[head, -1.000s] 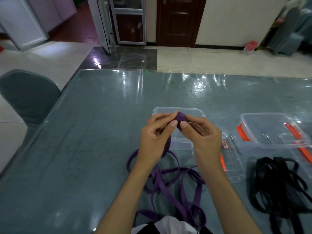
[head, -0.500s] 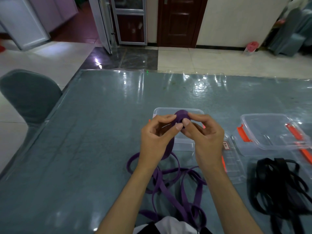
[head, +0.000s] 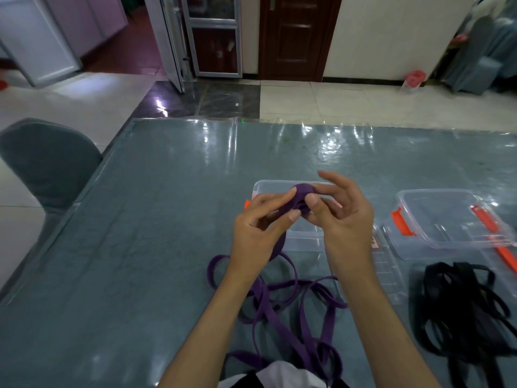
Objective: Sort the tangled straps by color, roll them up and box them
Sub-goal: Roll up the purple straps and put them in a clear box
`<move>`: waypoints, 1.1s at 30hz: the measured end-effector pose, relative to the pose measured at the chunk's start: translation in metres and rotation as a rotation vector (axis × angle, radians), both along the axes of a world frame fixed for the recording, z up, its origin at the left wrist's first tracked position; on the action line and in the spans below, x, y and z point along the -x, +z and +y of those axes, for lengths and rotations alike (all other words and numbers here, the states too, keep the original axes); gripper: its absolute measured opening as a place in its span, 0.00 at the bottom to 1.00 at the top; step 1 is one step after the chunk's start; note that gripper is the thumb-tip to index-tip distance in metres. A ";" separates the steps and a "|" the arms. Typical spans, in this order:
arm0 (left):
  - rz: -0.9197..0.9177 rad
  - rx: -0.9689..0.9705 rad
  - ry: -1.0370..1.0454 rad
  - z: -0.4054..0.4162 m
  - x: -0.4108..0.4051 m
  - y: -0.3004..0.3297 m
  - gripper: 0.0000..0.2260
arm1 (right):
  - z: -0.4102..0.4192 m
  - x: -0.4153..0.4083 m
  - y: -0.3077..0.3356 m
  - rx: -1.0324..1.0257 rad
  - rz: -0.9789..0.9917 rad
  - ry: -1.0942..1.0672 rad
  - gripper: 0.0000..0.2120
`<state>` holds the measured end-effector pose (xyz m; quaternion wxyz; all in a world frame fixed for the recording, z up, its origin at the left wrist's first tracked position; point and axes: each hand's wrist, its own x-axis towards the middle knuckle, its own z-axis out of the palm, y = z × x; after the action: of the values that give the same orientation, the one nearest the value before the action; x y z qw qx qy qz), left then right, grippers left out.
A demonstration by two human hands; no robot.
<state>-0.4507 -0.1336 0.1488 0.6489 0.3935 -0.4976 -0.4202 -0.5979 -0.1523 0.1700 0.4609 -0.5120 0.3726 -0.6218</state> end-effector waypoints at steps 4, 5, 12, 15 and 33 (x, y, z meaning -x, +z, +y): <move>-0.095 0.029 0.024 0.000 -0.003 0.002 0.15 | 0.003 -0.006 -0.008 -0.073 -0.012 -0.059 0.08; -0.089 0.039 0.040 0.000 -0.004 0.003 0.15 | 0.002 -0.004 -0.008 -0.079 0.020 -0.043 0.05; 0.006 0.060 0.060 0.001 -0.003 0.005 0.11 | 0.000 0.006 0.009 -0.007 0.061 0.030 0.10; 0.039 0.045 0.027 -0.004 -0.001 0.009 0.12 | 0.002 0.001 0.007 0.019 0.008 0.012 0.07; 0.059 0.058 0.086 -0.001 0.000 0.010 0.13 | 0.002 0.003 0.022 -0.030 0.012 0.046 0.08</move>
<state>-0.4502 -0.1342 0.1590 0.6919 0.3828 -0.4729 -0.3888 -0.6011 -0.1505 0.1918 0.4804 -0.5171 0.3727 -0.6024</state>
